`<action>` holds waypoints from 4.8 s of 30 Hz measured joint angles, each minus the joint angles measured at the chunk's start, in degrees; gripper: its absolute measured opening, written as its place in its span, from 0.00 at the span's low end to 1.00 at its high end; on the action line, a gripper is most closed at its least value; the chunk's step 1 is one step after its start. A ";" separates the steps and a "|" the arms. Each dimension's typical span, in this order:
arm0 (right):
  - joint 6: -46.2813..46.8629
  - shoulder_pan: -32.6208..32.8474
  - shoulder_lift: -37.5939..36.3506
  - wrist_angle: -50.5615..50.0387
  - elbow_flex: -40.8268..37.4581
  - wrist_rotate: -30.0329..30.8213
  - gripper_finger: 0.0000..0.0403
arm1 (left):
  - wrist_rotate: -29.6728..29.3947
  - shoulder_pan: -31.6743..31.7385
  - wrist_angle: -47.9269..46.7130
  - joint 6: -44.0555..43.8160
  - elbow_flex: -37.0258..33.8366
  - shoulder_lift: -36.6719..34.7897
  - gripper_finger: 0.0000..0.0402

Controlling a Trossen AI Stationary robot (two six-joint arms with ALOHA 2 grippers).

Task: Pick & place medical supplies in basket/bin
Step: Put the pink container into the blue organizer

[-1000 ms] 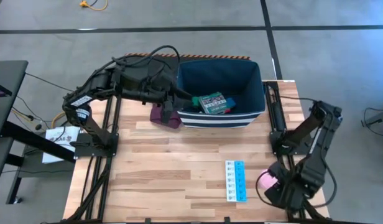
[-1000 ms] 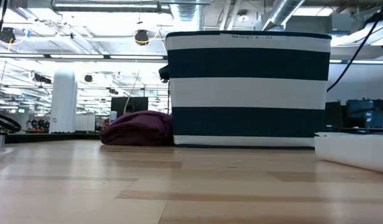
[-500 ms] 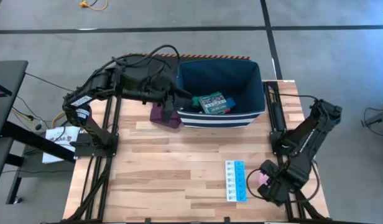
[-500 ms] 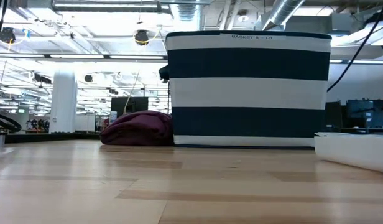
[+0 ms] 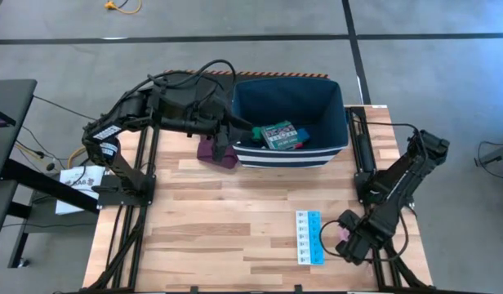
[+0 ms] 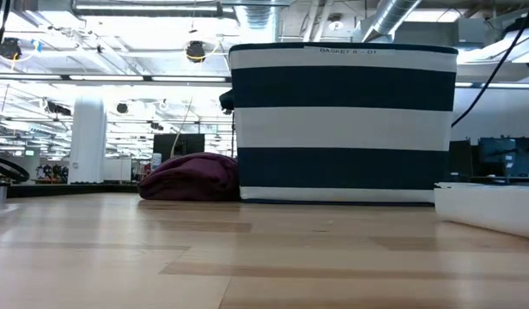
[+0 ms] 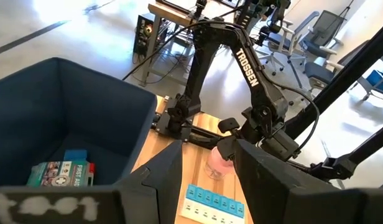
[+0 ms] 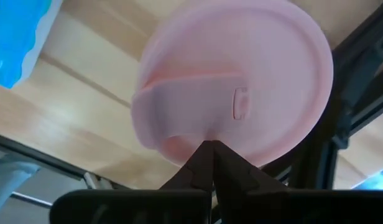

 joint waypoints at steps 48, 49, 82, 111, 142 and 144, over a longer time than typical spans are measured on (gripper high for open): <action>0.95 17.16 0.36 -14.51 15.58 20.30 0.00 | -4.23 0.02 -3.93 -0.37 0.00 0.00 0.34; 0.05 17.15 1.24 -15.00 15.58 20.08 0.00 | -4.35 0.02 -3.93 -0.37 0.00 0.00 0.34; 8.72 23.99 -0.51 -14.85 2.22 29.39 0.52 | -3.84 0.02 -4.37 -5.20 0.00 0.00 0.34; 5.89 23.17 -8.37 6.93 -24.48 38.20 0.52 | -4.46 0.01 -4.31 -8.76 0.00 0.05 0.34; 5.20 14.14 -0.63 16.38 -24.23 35.12 0.09 | -5.50 0.00 -5.81 -6.88 -0.01 0.15 0.34; 5.20 14.12 -0.99 16.61 -23.97 34.50 0.05 | -5.49 0.00 -5.81 -6.88 -0.01 0.15 0.34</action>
